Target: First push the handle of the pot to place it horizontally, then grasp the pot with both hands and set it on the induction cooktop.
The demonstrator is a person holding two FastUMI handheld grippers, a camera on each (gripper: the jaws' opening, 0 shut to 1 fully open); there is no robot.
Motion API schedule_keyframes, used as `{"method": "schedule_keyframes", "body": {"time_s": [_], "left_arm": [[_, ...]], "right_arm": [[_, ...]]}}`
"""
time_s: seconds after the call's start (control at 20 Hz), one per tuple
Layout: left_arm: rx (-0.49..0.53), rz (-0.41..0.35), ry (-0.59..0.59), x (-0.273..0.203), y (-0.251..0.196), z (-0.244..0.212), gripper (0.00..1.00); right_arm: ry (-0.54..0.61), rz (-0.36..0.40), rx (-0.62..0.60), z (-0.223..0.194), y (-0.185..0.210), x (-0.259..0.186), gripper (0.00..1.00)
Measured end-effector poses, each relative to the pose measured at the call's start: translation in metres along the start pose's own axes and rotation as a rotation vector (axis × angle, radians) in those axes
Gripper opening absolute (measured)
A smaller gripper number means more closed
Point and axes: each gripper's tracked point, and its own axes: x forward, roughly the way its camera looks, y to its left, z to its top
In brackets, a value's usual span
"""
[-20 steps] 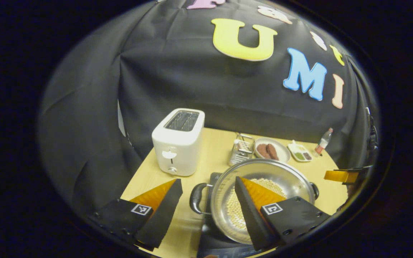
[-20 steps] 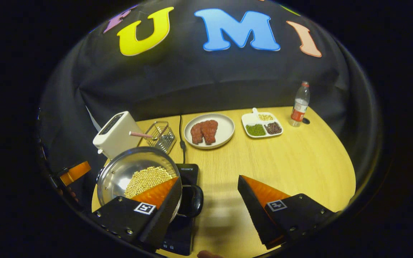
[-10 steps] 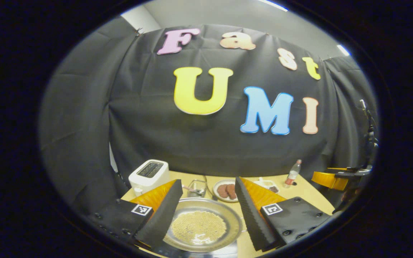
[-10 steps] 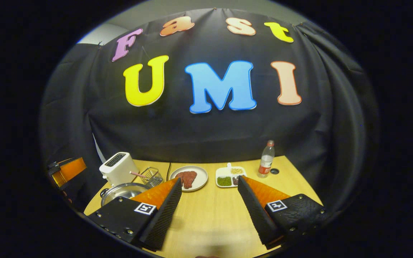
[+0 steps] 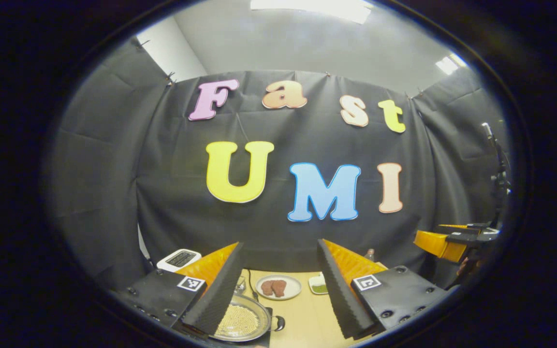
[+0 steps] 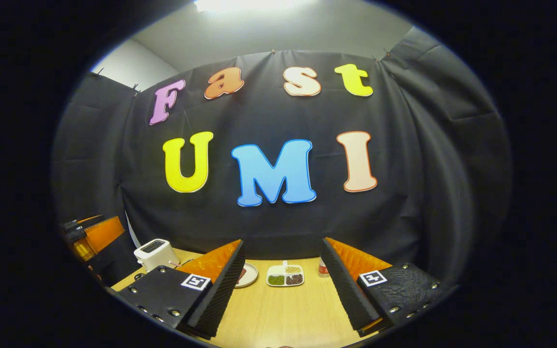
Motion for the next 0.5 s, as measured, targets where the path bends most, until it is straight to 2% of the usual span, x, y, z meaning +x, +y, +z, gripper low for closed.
{"method": "schedule_keyframes", "body": {"time_s": [0.3, 0.5], "left_arm": [[0.038, -0.012, -0.029, -0.025, -0.022, 0.007, 0.96], [0.027, -0.029, -0.045, -0.031, -0.011, 0.017, 0.96]], "right_arm": [[-0.027, -0.020, 0.000, 0.017, -0.022, -0.029, 0.96], [-0.047, -0.063, -0.018, 0.029, -0.015, -0.045, 0.96]]}}
